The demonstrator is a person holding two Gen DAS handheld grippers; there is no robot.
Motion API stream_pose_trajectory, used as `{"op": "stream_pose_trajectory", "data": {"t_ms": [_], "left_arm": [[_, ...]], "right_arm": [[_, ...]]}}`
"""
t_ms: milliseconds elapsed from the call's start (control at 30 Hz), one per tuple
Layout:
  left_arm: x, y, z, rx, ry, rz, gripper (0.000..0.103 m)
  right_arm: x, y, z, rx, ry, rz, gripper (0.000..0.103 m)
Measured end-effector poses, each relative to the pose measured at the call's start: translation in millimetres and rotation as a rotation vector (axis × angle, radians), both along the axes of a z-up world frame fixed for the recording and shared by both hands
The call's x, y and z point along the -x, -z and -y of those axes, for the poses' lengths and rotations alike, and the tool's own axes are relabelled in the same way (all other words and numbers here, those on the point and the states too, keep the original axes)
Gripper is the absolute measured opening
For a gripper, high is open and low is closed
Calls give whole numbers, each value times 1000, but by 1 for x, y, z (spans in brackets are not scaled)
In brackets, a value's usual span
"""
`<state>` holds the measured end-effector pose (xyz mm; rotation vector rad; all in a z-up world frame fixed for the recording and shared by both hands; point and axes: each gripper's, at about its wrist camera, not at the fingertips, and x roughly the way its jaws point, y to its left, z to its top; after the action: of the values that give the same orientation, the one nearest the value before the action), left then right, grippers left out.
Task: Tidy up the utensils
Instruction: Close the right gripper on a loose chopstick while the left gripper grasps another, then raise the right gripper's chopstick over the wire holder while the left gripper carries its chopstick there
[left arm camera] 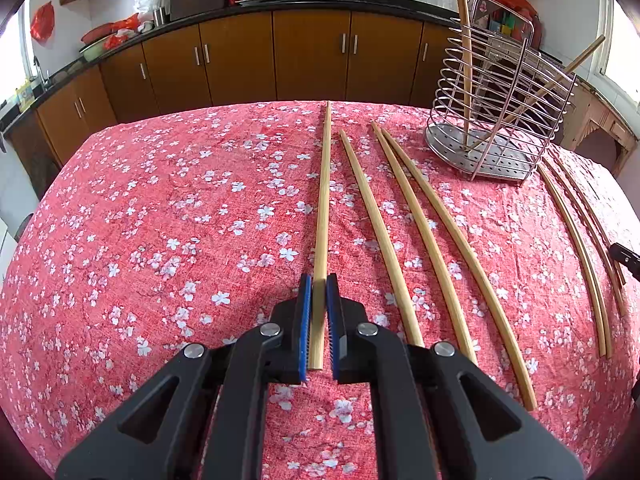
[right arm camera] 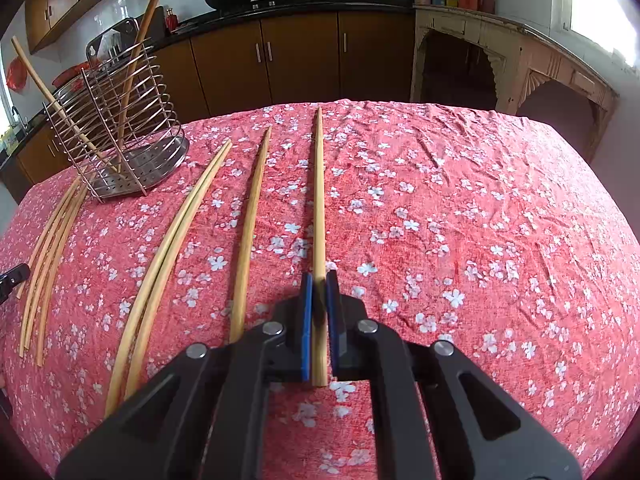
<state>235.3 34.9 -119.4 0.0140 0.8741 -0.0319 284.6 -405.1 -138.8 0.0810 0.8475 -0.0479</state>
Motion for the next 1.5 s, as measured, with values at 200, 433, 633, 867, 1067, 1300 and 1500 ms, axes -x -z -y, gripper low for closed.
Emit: {"op": "stream_pose_trajectory", "data": {"t_ms": [200,433,633,867,1067,1300,1500], "left_arm": [[0,-1,4,-15,1,0,8],[1,0,12,-39,5,2,7],[23,-6,7,-7,6,46,7],[72,-55,5,2,41,266,7],[90,-104,-2,76,46,422,7],[93,-132,-12,149,27,502,7],[86,-139,-11,161,7,522,7]], "right_arm": [[0,-1,-1,5,2,-1,8],[11,-3,-4,-11,1,1,8],[38,-9,-4,-5,-10,31,8],[71,-55,-2,7,-10,199,8],[93,-100,0,-10,-18,358,8],[105,-135,5,-59,-14,483,8],[101,-148,8,-73,0,518,8]]}}
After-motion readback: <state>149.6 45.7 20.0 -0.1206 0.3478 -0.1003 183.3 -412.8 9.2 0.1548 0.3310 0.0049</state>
